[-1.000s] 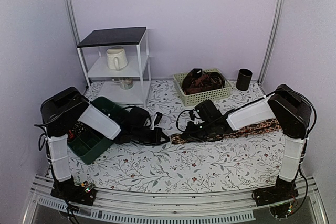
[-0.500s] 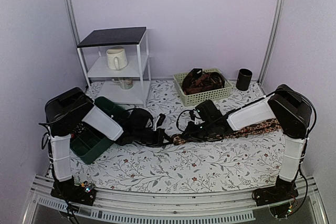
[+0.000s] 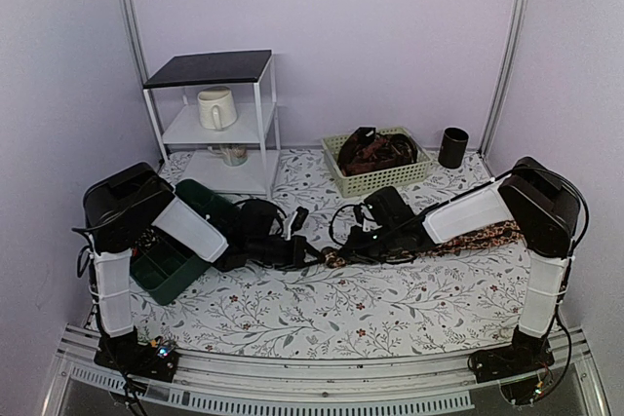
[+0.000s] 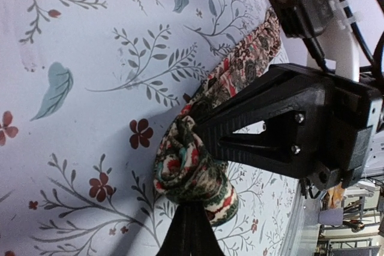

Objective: Roll the ties
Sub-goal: Roll the tie at the center of the board.

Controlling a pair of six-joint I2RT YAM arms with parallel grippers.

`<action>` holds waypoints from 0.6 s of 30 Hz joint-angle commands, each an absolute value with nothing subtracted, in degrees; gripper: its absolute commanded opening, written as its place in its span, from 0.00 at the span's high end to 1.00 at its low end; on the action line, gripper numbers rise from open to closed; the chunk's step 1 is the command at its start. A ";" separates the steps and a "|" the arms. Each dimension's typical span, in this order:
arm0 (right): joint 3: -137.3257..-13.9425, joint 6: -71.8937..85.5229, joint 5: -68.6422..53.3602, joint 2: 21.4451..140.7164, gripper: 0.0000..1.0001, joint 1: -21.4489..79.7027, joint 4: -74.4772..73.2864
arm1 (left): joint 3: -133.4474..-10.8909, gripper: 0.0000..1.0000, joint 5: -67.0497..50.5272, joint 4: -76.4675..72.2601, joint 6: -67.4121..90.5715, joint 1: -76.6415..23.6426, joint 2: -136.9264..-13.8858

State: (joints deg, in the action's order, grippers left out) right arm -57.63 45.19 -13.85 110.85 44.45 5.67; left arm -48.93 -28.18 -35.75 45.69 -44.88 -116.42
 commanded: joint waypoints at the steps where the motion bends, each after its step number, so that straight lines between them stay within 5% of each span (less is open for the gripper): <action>1: -55.58 45.08 -13.58 109.21 0.91 43.97 3.86 | -50.17 1.00 -30.05 -38.81 46.05 -44.65 -116.98; 18: -52.98 54.27 -22.74 112.42 0.88 43.72 16.37 | -48.51 1.00 -30.65 -41.41 46.51 -43.06 -115.64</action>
